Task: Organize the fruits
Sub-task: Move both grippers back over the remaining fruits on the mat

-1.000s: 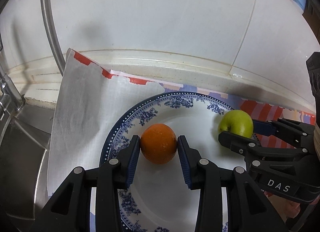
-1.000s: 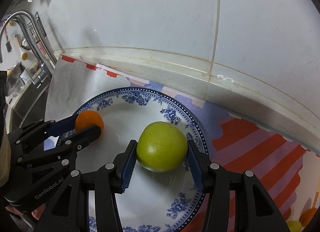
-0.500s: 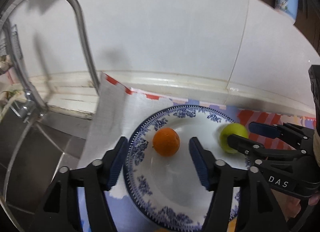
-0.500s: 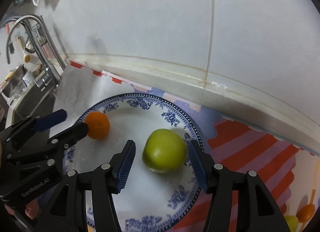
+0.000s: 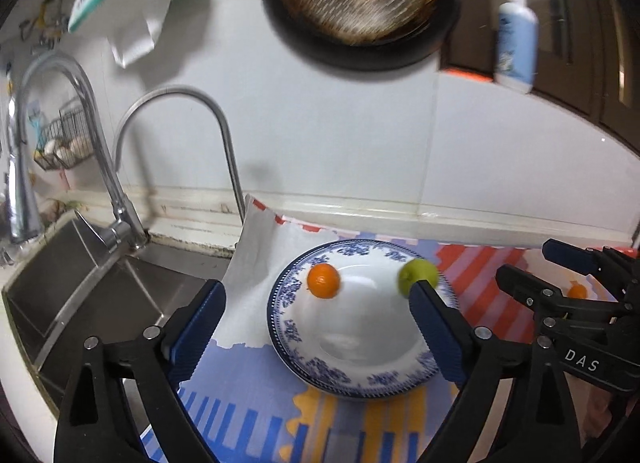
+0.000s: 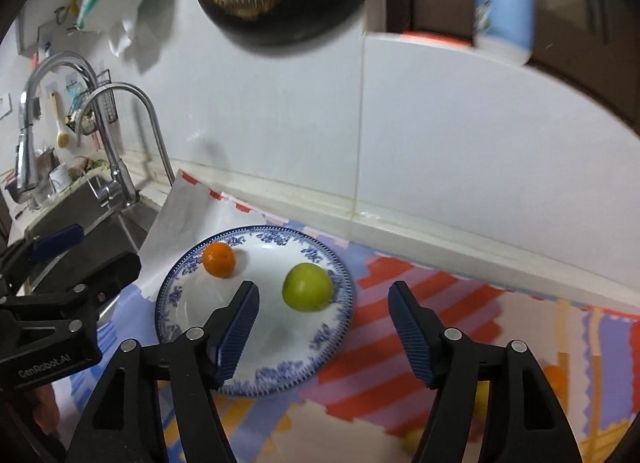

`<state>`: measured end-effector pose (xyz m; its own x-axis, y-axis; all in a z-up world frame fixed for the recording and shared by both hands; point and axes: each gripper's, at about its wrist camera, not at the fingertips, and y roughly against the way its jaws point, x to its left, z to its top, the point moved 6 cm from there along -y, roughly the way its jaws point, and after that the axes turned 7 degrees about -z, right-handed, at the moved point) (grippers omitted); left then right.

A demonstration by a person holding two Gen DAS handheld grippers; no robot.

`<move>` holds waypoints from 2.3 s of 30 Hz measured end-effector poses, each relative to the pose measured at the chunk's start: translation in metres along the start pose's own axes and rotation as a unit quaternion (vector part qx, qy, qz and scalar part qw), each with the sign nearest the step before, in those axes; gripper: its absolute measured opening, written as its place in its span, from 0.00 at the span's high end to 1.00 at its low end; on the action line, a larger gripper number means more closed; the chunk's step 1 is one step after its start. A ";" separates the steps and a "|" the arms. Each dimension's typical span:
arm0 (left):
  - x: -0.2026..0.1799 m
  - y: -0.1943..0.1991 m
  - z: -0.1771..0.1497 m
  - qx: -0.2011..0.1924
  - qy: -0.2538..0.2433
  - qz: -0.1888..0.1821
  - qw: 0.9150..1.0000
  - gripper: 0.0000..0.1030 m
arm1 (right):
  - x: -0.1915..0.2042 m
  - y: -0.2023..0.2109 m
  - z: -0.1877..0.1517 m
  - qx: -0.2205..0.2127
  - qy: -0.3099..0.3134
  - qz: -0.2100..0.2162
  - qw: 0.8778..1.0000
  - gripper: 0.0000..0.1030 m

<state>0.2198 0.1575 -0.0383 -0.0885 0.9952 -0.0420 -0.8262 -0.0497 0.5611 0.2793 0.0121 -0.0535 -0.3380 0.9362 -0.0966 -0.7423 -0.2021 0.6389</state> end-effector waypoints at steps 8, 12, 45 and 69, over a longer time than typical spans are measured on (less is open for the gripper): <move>-0.040 0.046 -0.003 -0.024 -0.023 -0.026 0.999 0.00 | -0.034 0.064 -0.019 -0.024 -0.023 -0.019 0.999 0.30; -0.061 0.063 -0.006 -0.032 -0.043 -0.040 0.998 0.00 | -0.053 0.092 -0.030 -0.035 -0.039 -0.041 0.998 0.28; -0.222 0.068 -0.057 -0.013 -0.141 -0.194 0.971 0.00 | -0.181 0.163 -0.134 0.004 -0.110 -0.149 0.983 0.26; -0.290 -0.029 -0.107 0.092 -0.248 -0.319 0.910 0.29 | -0.204 0.072 -0.187 0.114 -0.104 -0.097 0.983 0.48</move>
<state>0.2100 -0.1383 -0.1307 0.6767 0.7342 -0.0547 -0.5098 0.5209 0.6847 0.1868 -0.2471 -0.1307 -0.0599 0.9941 -0.0902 -0.6236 0.0333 0.7810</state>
